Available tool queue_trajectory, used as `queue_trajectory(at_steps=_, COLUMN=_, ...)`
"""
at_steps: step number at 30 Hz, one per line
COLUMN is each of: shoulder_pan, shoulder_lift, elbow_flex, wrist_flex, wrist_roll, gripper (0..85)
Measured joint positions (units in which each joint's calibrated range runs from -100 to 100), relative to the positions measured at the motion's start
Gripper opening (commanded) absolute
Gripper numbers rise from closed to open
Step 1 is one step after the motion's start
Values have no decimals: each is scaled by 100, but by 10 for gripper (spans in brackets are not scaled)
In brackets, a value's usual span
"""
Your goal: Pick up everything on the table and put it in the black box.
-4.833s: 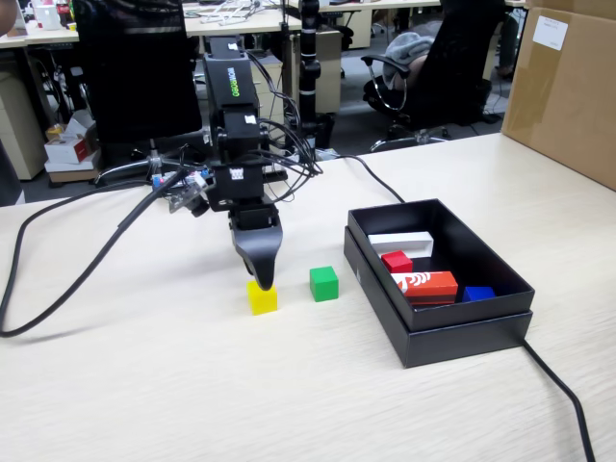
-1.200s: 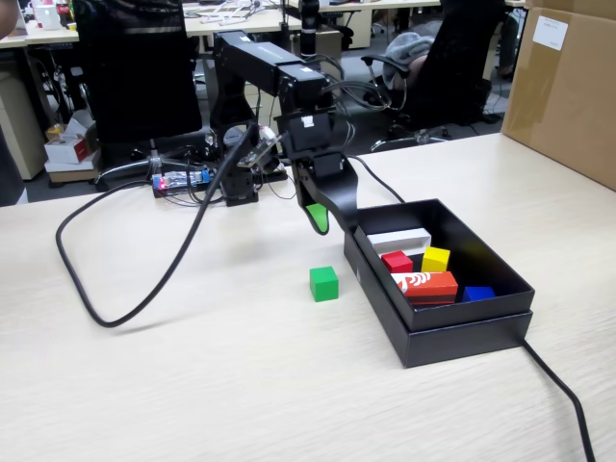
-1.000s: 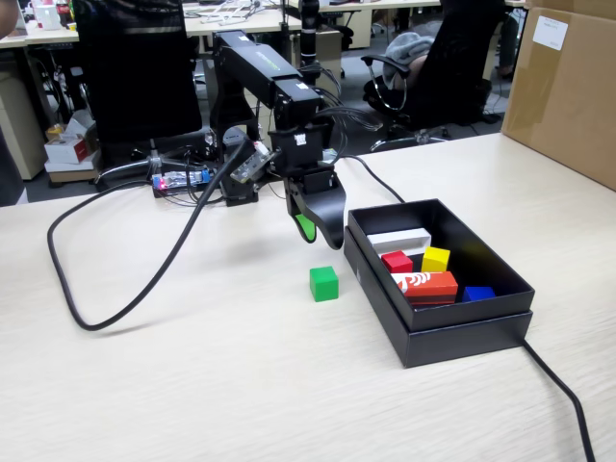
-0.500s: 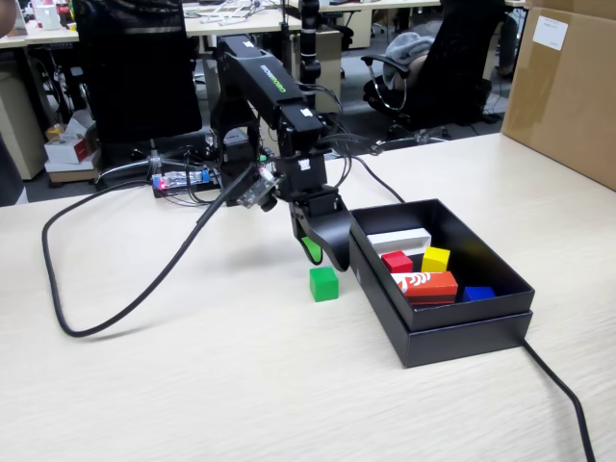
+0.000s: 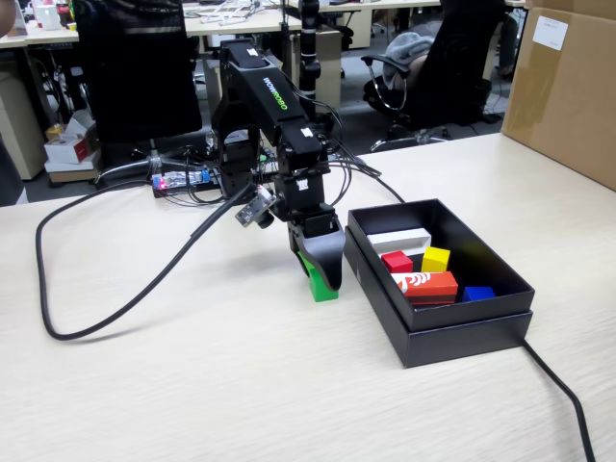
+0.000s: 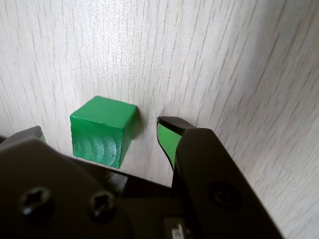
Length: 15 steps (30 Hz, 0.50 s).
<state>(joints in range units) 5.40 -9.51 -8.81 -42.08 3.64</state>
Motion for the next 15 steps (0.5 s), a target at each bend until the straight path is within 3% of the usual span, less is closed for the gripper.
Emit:
queue_trajectory(at_steps=6, shoulder_pan=-59, shoulder_lift=26, elbow_flex=9, wrist_flex=186, wrist_roll=-5, gripper=427)
queue_trajectory(at_steps=8, shoulder_pan=-68, shoulder_lift=91, elbow_flex=46, wrist_flex=209, wrist_roll=-5, gripper=384)
queue_trajectory(at_steps=13, shoulder_pan=-73, shoulder_lift=129, elbow_flex=119, wrist_flex=240, wrist_roll=-5, gripper=108)
queue_trajectory(at_steps=15, shoulder_pan=-78, shoulder_lift=129, elbow_flex=119, wrist_flex=240, wrist_roll=-10, gripper=57)
